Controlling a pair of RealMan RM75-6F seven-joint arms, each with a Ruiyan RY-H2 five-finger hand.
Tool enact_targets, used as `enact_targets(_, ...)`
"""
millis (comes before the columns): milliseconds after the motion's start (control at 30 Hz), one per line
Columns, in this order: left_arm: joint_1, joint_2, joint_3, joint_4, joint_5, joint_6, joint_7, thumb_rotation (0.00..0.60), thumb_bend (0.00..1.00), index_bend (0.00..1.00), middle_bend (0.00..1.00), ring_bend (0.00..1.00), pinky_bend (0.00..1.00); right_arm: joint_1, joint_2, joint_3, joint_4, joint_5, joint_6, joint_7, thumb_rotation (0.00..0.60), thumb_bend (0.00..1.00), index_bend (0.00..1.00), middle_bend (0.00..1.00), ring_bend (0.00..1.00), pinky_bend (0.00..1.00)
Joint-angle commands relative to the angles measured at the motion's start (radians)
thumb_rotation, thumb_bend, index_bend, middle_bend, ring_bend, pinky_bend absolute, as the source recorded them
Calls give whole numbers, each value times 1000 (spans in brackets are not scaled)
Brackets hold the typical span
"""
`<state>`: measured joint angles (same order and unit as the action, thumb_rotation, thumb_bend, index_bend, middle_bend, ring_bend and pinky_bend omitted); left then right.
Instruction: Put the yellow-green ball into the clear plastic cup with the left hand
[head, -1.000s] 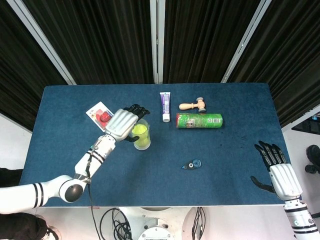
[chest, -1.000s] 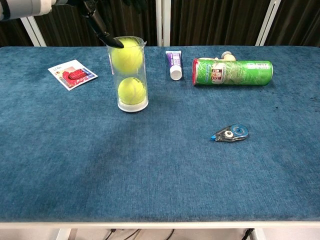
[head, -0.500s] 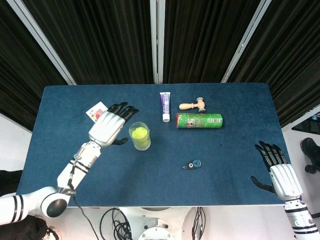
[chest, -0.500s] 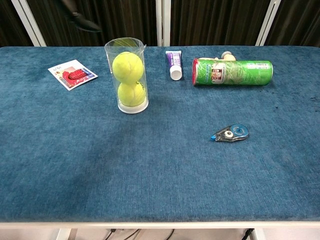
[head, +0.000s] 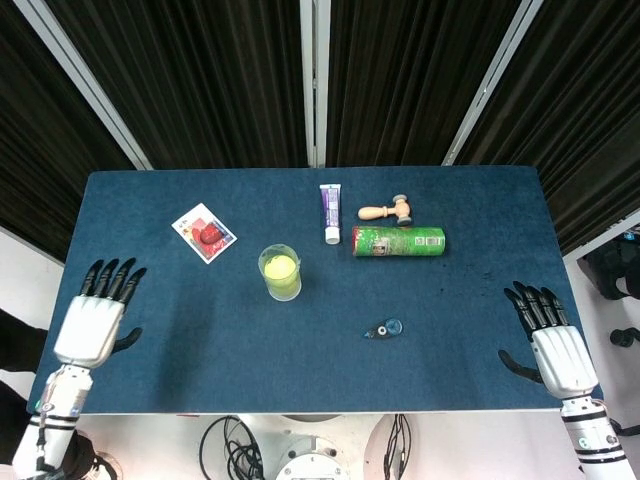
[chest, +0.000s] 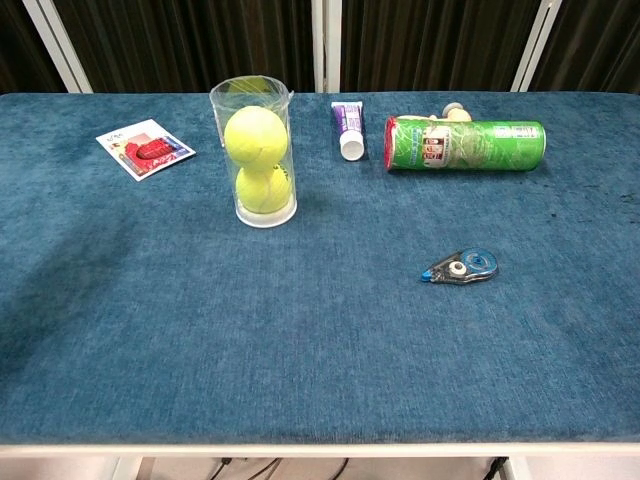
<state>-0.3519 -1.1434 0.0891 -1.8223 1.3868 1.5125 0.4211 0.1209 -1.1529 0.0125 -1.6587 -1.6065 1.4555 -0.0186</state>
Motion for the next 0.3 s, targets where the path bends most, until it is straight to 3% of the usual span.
enact_targets(33,85,-46,49,126,75,74,-114,600,174,84,20,0,0,8,-15,0,6,8,-20,-23,600,176,0,0,0,0)
enact_targets(300,124,-81,12,198,120,99,-172,600,174,64,19,0,0,15,-23,-10,3,1,-38,-32,600,176,0,0,0,0)
